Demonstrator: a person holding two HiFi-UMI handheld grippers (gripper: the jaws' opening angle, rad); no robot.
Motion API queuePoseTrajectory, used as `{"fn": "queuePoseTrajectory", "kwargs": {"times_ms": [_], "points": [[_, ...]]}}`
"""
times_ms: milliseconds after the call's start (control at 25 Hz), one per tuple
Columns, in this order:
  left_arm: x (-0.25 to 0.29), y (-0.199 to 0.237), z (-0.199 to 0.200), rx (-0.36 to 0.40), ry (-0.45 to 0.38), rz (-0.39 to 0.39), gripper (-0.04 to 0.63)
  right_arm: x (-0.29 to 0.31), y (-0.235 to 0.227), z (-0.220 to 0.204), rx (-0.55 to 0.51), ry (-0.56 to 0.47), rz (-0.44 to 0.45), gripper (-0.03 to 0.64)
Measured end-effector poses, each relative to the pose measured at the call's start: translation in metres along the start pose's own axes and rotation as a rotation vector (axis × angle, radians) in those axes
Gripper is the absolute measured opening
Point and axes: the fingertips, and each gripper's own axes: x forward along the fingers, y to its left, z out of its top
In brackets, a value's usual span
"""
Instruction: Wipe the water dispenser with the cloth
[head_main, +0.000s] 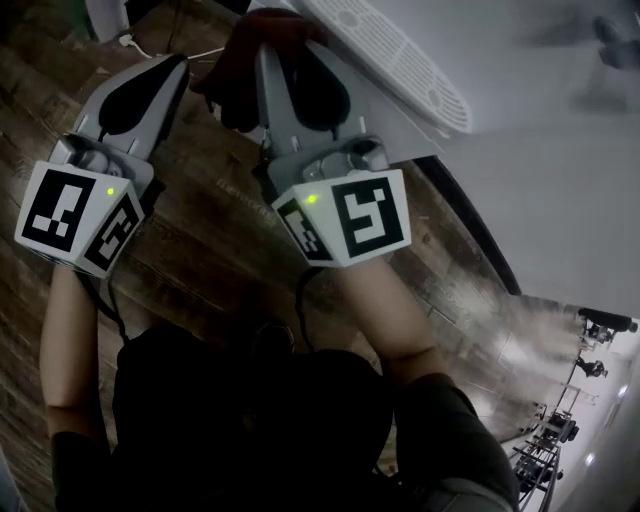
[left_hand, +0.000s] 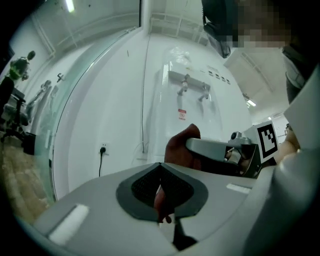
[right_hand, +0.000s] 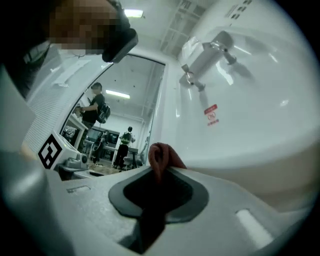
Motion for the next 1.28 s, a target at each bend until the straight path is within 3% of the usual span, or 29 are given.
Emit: {"fn": "queuePoseTrajectory", "kwargs": {"times_ms": [120,280,640,760,880,960,1080,1280], "points": [[0.007,0.008,0.022,-0.002,-0.035,0.01,0.02,0.017,-0.005,0.006,-0.002,-0.003,-0.013,0.044],[0.004,0.019,0.004,-0.023,-0.015,0.025,0.019,0.028,-0.014,-0.047,0.046,0.121,-0.044,0.044],[-0.002,0.031,-0.109,-0.103,0.162,0.036,0.018,0.007,0.005,-0.207,-0.005,0.48,0.022,0.044],[-0.009,0.029,-0.151,-0.142,0.243,0.036,0.018,-0.005,0.01,-0.261,0.041,0.624,0.048,0.044],[-0.015,0.025,-0.186,-0.185,0.318,0.042,0.018,-0.019,0.016,-0.301,-0.006,0.762,0.123,0.044],[-0.018,0.022,-0.203,-0.198,0.359,0.042,0.019,-0.025,0.019,-0.309,-0.011,0.79,0.144,0.044],[-0.022,0.021,-0.211,-0.197,0.384,0.037,0.02,-0.022,0.029,-0.296,0.028,0.752,0.148,0.044],[-0.018,0.024,-0.162,-0.189,0.298,0.028,0.018,0.008,0.044,-0.22,0.075,0.585,0.16,0.046]]}}
